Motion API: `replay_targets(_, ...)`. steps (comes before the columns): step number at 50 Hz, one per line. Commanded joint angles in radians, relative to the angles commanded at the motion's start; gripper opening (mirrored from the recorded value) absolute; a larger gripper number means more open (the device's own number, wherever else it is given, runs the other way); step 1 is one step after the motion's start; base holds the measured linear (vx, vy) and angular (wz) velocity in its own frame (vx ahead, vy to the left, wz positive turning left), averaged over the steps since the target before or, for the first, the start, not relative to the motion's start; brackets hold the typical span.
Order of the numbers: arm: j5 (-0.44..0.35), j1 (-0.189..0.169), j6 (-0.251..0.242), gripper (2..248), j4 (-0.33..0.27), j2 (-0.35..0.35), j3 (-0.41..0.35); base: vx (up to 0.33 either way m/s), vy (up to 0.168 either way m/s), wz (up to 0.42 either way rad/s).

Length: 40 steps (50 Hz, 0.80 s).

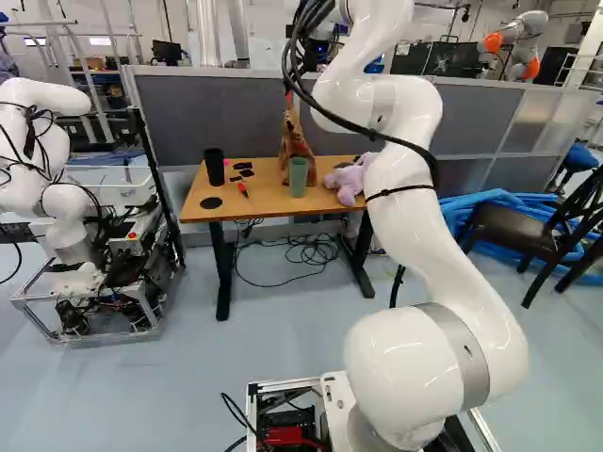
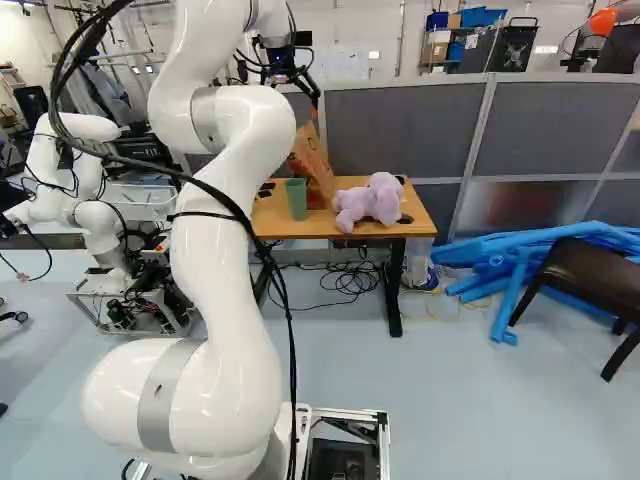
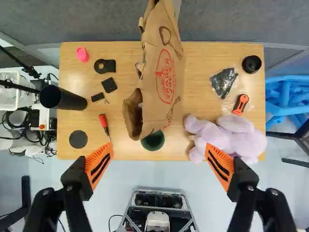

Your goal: Pick up the bag on the ground and place it on the table

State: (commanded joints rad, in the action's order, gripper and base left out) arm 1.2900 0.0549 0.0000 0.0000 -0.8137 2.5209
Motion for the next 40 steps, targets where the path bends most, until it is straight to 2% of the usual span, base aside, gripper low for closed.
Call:
replay_targets(21, -0.180, -0.005, 0.000, 247, 0.000, 0.091, -0.203, 0.000, 0.000, 0.000)
replay_targets(40, -0.383, -0.010, 0.000, 247, 0.000, 0.194, -0.432, 0.000, 0.000, 0.000)
